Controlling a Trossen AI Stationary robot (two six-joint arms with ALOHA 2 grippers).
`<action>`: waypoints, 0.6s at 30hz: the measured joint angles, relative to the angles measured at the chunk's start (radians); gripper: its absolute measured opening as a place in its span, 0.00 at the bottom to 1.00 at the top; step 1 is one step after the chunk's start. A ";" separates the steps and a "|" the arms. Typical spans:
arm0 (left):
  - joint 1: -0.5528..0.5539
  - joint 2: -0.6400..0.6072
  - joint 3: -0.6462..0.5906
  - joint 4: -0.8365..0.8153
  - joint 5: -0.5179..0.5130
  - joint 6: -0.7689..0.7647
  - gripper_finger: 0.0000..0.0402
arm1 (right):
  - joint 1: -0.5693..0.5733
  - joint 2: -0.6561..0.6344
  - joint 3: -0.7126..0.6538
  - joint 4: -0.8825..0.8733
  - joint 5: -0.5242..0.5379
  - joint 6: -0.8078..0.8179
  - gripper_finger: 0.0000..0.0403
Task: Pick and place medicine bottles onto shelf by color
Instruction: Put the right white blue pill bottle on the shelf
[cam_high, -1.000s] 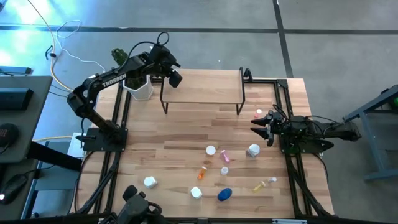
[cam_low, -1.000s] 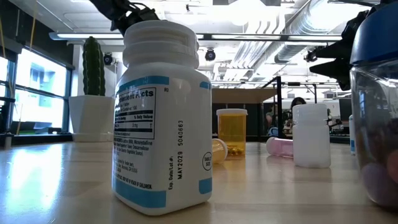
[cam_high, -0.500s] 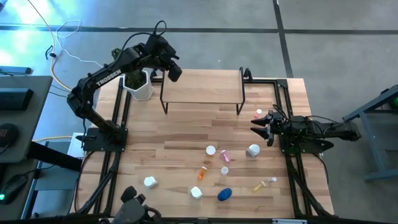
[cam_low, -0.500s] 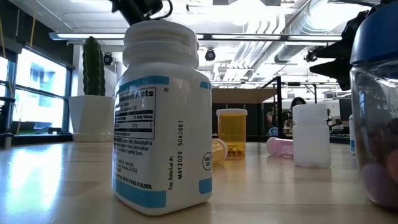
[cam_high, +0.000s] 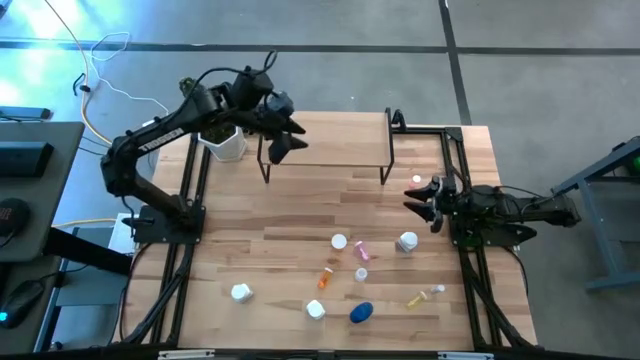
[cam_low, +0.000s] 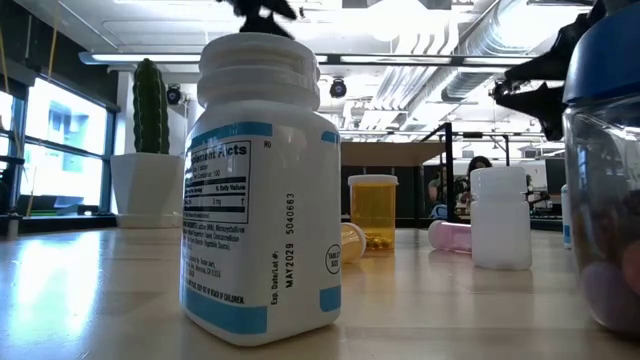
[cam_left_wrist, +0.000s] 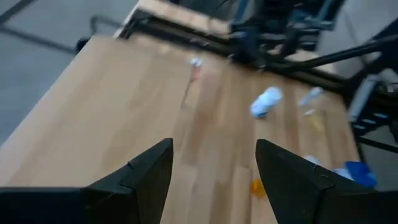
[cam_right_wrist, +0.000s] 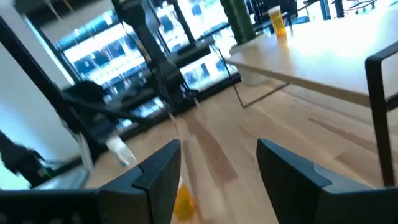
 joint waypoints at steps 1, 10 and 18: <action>-0.015 -0.010 0.000 0.003 0.002 0.001 0.55 | -0.001 0.000 0.000 0.007 0.018 0.008 0.50; -0.144 -0.114 0.000 -0.031 0.006 0.048 0.55 | -0.001 0.000 0.000 0.206 0.120 0.166 0.50; -0.227 -0.259 -0.167 -0.049 0.004 0.017 0.55 | -0.001 0.000 0.007 0.428 0.202 0.092 0.50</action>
